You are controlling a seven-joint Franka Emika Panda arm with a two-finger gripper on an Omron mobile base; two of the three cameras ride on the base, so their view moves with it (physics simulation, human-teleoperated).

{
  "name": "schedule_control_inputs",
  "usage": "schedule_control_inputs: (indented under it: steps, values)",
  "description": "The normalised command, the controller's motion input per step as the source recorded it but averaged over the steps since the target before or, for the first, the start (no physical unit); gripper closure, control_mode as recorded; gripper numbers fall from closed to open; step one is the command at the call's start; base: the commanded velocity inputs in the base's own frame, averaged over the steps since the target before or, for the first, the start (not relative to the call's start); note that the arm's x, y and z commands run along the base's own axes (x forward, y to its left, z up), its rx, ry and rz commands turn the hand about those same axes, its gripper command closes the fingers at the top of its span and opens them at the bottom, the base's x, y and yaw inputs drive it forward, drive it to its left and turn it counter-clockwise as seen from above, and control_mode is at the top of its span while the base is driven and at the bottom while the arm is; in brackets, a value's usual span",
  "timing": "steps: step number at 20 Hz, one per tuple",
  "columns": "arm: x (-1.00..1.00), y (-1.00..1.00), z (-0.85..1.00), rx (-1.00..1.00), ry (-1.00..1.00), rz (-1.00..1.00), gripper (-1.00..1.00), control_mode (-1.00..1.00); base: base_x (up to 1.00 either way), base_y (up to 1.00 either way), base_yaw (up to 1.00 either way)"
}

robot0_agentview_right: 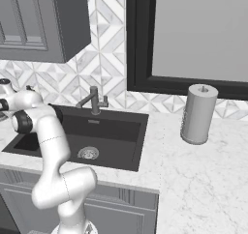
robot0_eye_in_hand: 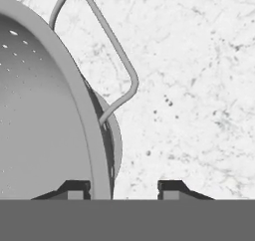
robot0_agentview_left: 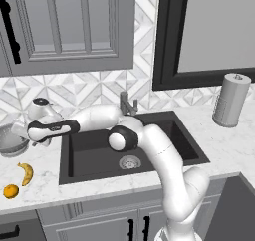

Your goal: Put the colander in the sink, put the banana, tangerine in the colander, and turn on the sink faucet and pour water over the colander.

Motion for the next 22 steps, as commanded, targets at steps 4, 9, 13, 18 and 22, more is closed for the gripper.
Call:
schedule_control_inputs:
  steps: [4,9,13,18,22]
  values:
    - [0.0,0.0,-0.1,0.0,0.0,-0.04,1.0,-1.0,0.0,0.0,0.0]
    - [-0.05,-0.17,0.05,0.01,0.0,-0.14,1.0,-1.0,0.0,0.0,0.0]
    - [-0.38,-0.45,0.42,0.11,-0.12,-0.21,1.0,-1.0,0.0,0.0,0.0]
    - [-0.55,-0.51,0.63,0.26,-0.14,-0.11,1.0,-1.0,0.0,0.0,0.0]
    - [-0.84,-0.57,0.36,0.31,-0.01,-0.08,1.0,-1.0,0.0,0.0,0.0]
